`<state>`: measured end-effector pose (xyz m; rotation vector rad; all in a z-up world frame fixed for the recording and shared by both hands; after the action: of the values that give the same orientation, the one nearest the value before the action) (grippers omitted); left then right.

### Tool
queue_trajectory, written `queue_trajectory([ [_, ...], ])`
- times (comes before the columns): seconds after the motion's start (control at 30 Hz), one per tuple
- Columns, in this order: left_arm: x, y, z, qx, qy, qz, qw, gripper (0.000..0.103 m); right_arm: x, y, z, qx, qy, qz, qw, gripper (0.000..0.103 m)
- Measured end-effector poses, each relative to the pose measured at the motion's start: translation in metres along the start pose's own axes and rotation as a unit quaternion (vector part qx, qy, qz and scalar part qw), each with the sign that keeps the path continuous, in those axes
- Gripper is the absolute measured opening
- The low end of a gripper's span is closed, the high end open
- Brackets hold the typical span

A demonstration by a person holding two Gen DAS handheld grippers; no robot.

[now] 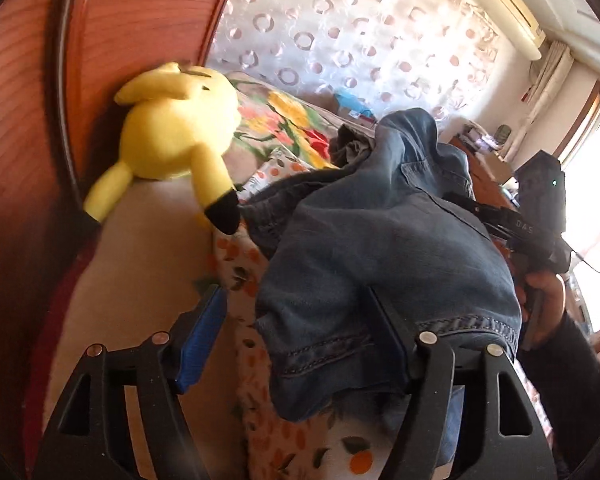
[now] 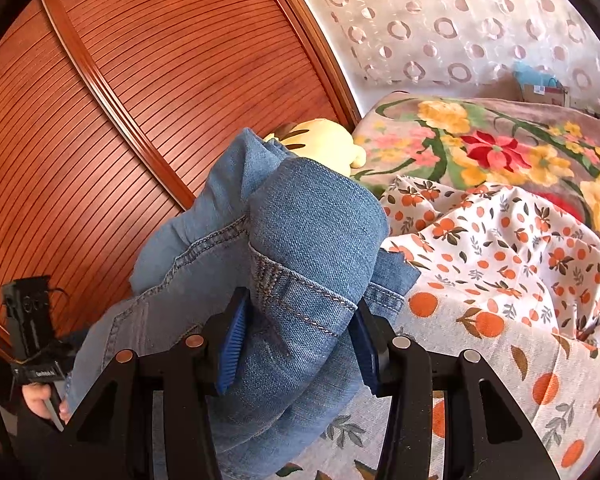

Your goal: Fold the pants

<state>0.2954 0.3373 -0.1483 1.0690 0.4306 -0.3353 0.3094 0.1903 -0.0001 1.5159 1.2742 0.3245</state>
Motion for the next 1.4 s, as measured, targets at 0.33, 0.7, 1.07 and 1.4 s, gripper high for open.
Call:
queue_trajectory([
  [0.33, -0.006, -0.003, 0.035, 0.048, -0.019, 0.001, 0.9986, 0.017, 0.003, -0.004, 0.002, 0.038, 0.006, 0.003, 0.999, 0.050],
  [0.7, -0.070, 0.007, 0.069, 0.152, 0.067, 0.092, 0.9817, 0.046, 0.005, -0.005, 0.000, 0.021, -0.004, 0.004, 1.000, 0.050],
  [1.07, -0.075, -0.038, 0.132, 0.143, 0.046, 0.085, 0.9849, 0.048, 0.004, -0.003, 0.000, 0.005, -0.003, -0.008, 1.000, 0.050],
  [1.4, -0.043, -0.054, 0.152, 0.129, 0.030, 0.079, 0.9881, 0.041, 0.006, -0.004, 0.002, 0.016, 0.009, -0.004, 1.000, 0.050],
])
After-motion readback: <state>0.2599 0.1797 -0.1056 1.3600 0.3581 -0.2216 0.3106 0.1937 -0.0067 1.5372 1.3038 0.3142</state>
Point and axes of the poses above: each gripper's, at about its wrist camera, not at the fingertips, and x roughly the way its jaws point, z to its right, y to its top, the point moved 9 cm from there along x, roughly the way its jaws point, and after that the axes turned 15 degrees about z, right-handed, at the moved point
